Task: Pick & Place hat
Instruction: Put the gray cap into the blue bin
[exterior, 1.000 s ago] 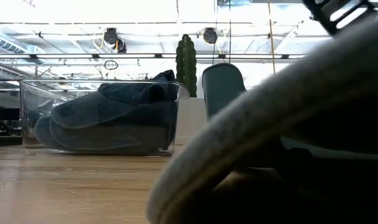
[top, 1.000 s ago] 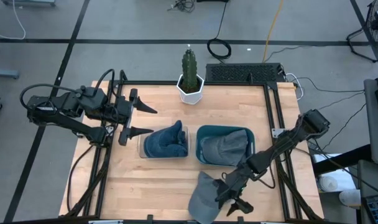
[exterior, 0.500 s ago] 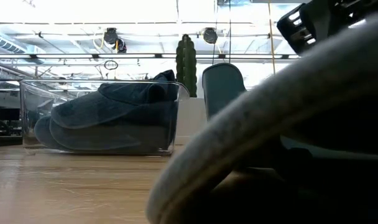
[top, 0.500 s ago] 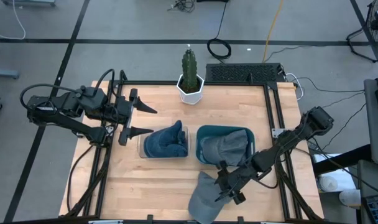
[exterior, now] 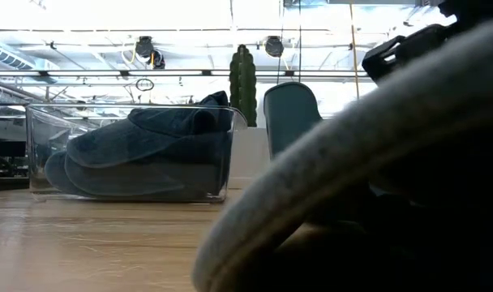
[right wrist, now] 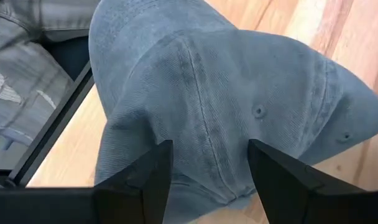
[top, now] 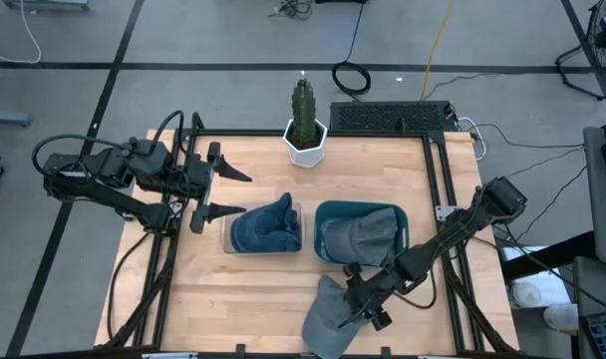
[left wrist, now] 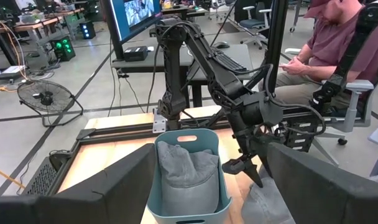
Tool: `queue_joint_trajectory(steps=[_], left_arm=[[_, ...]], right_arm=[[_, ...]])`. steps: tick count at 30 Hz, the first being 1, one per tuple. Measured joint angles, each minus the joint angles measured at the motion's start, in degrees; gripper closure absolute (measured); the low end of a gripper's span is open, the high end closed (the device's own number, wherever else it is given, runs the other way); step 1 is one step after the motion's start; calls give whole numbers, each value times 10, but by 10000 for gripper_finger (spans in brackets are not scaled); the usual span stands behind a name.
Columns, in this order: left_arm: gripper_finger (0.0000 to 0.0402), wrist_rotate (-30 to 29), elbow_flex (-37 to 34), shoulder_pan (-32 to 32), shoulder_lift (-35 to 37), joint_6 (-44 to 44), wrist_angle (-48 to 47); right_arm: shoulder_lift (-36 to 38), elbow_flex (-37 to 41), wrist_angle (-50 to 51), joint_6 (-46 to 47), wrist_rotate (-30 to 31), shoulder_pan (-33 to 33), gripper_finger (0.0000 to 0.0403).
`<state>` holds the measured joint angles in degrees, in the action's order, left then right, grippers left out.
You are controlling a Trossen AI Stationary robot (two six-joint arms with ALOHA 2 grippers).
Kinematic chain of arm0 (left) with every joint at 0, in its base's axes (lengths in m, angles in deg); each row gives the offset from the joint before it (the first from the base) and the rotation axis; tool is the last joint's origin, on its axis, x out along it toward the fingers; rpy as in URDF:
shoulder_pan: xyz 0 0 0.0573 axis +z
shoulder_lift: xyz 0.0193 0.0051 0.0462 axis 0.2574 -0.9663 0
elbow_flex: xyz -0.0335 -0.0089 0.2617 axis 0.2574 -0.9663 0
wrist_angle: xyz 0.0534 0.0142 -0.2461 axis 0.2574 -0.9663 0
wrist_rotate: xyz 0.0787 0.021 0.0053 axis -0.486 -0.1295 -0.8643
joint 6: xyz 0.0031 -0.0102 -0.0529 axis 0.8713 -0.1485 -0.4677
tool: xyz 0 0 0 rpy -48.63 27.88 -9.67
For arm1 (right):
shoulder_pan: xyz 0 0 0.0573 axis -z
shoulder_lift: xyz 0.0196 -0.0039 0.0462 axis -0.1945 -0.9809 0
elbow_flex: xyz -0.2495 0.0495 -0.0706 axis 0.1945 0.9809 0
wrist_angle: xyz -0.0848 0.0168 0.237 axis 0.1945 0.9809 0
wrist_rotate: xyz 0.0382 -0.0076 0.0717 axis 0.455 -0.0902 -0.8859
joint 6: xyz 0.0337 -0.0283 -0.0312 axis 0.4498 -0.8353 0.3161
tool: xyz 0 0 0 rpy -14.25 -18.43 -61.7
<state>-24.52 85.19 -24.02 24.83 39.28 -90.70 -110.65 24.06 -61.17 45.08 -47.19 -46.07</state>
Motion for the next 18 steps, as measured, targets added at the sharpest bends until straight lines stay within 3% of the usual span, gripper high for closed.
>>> queue_joint_trajectory(steps=[9,18], left_arm=[[82,0,0,0,0,0,0],[82,0,0,0,0,0,0]], right_arm=[[-4,0,1,-38,32,0,229],[-4,0,1,-70,31,0,339]])
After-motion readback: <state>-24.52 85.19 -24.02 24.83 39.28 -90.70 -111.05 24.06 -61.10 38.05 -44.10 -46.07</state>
